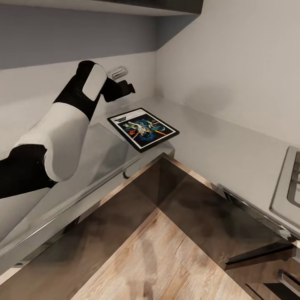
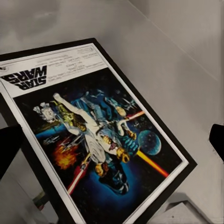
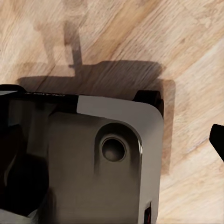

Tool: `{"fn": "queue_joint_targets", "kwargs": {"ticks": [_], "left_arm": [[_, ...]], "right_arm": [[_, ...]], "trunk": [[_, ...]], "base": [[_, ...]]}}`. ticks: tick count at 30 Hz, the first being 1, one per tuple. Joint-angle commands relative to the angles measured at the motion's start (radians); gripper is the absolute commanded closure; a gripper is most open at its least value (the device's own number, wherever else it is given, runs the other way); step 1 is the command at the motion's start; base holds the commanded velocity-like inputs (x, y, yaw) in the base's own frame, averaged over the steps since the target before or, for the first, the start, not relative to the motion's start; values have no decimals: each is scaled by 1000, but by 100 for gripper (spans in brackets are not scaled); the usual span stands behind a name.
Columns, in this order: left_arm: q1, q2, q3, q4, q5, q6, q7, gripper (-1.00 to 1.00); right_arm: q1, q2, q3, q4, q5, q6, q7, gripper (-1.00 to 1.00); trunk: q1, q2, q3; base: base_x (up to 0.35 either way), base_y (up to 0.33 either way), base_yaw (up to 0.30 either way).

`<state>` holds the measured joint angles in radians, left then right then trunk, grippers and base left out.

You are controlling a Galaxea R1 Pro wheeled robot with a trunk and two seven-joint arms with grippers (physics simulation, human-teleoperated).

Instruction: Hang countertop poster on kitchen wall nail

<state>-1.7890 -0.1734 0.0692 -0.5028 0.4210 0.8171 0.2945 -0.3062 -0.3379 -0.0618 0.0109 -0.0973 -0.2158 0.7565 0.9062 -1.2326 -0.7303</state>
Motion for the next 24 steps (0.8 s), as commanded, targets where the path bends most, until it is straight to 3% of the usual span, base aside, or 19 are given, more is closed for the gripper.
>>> {"fn": "queue_joint_targets", "kwargs": {"ticks": [1,12,24], "left_arm": [[-4,-1,7,0,11,2,9,-100],[-9,-1,17,15,13,1,8,-100],[-9,-1,20,55,13,-6,4,-100]], "right_arm": [[-1,0,-6,1,-1,1,6,-100],[-1,0,-7,1,-2,0,4,-100],[-1,0,-7,1,-2,0,3,-100]], "trunk": [[0,0,-1],[0,0,-1],[0,0,-1]], "base": [[0,0,0],[72,0,0],[178,0,0]]}}
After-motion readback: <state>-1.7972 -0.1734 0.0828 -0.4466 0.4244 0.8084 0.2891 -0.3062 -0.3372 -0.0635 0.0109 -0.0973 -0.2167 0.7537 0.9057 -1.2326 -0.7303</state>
